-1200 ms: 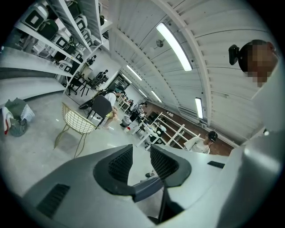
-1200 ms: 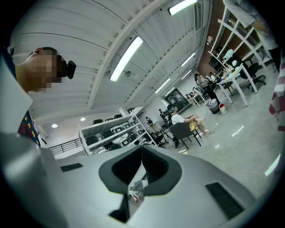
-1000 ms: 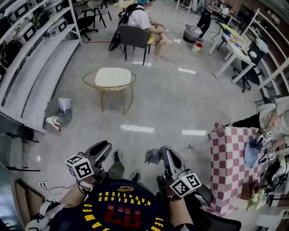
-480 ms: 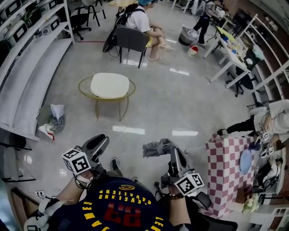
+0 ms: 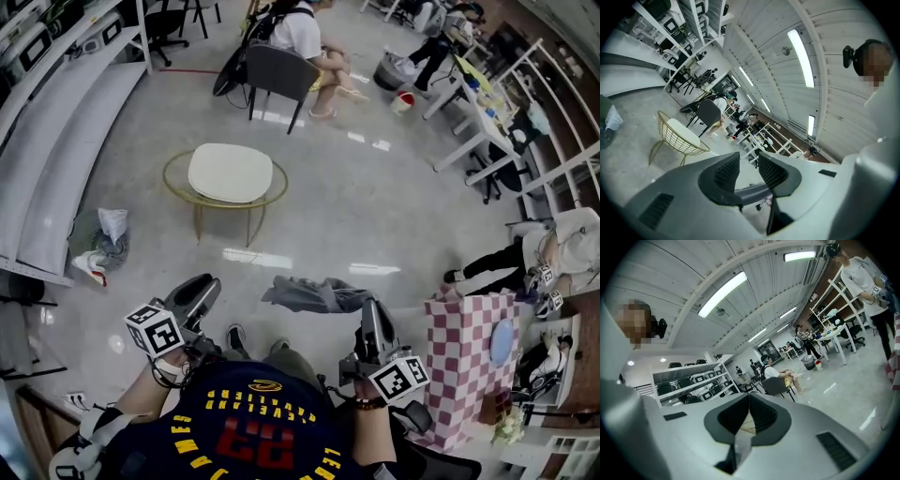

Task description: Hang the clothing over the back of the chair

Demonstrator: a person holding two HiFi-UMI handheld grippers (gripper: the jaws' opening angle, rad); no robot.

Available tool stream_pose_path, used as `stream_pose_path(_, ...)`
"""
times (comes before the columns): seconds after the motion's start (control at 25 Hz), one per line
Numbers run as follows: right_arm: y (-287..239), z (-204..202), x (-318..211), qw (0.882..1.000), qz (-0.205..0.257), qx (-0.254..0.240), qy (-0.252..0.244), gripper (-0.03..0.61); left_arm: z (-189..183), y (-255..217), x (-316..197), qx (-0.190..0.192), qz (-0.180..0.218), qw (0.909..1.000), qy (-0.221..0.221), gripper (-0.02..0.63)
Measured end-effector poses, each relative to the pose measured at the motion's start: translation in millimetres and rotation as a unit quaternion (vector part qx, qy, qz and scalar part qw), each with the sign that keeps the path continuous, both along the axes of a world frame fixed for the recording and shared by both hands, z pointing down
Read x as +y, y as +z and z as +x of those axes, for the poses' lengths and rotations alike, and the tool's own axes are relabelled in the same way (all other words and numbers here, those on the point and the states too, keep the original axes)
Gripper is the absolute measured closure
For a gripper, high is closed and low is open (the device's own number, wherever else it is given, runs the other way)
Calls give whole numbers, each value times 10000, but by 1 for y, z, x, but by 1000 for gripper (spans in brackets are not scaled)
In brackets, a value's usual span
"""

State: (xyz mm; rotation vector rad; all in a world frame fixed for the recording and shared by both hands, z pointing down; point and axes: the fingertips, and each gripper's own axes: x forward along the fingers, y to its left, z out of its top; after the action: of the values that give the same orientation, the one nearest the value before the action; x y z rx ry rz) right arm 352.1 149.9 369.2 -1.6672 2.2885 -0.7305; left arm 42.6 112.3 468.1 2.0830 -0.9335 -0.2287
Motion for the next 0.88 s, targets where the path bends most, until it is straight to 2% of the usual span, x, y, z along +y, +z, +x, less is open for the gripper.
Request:
stream_pose_path(0.32,31,-14,-49,9991,-250,-178,-289,560,-12,15,-31,-109,-171,9995,-234,485)
stream_pose_path(0.68,30,-21,-153,9955,-124,-289,-889,560,-15,15,-97,-269,-203,9968,-723,485)
stream_pose_path(0.88,45,-7,-211,9938,-323,-270,-1028,560,-1,11,-146,-252,-224,9957,-860,485)
